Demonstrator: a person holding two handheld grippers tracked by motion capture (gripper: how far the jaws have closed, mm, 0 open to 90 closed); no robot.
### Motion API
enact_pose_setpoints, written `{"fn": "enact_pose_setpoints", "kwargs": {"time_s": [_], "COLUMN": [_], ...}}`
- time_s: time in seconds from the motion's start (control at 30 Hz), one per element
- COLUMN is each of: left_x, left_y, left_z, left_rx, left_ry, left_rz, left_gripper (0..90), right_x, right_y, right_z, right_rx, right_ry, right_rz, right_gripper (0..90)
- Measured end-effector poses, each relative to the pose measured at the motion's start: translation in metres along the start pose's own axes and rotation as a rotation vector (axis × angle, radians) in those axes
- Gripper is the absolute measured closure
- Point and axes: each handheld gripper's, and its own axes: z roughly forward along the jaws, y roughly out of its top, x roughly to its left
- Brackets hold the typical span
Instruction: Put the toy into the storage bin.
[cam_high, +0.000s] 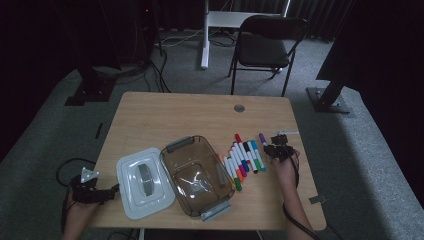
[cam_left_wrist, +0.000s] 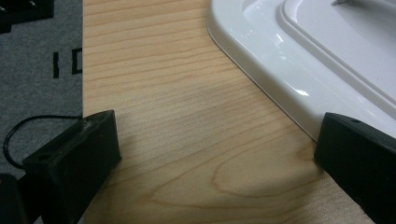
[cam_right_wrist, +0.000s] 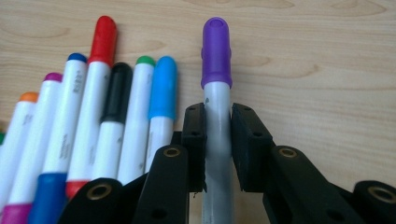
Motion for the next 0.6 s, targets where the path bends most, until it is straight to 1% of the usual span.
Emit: {"fn": "enact_pose_setpoints", "kwargs": {"time_s": [0.1,0.17,0.2,0.3,0.4,0.5,0.53,0.6], "left_x": [0.0,0.0,0.0,0.0,0.0,0.0,0.0,0.0], "left_y": [0.0,0.0,0.0,0.0,0.0,0.0,0.0,0.0], "left_z": [0.0,0.0,0.0,0.0,0.0,0.0,0.0,0.0], "left_rx": [0.0,0.0,0.0,0.0,0.0,0.0,0.0,0.0], "left_ry": [0.0,0.0,0.0,0.001,0.001,0.001,0.001,0.001], "left_rz": [0.0,0.0,0.0,-0.001,-0.002,-0.002,-0.002,-0.002], "left_gripper": [0.6,0.6,0.6,0.6,0.6,0.6,0.6,0.6], "right_x": [0.002,0.003,0.006,0.012,0.021,0.031,0.031,0.04], "right_y": [-0.001,-0.001,0.001,0.004,0.007,0.008,0.008,0.011], "right_z": [-0.008,-0.011,-0.019,-0.032,-0.044,-0.056,-0.056,-0.067], "right_rx": [-0.002,-0.003,-0.011,-0.033,-0.052,-0.071,-0.071,-0.086], "right_ry": [0.002,0.004,0.007,0.02,0.037,0.052,0.052,0.068], "right_rz": [0.001,0.001,-0.005,-0.022,-0.03,-0.05,-0.05,-0.057], "right_gripper": [76.4,76.5,76.5,76.4,76.5,76.5,76.5,76.5]}}
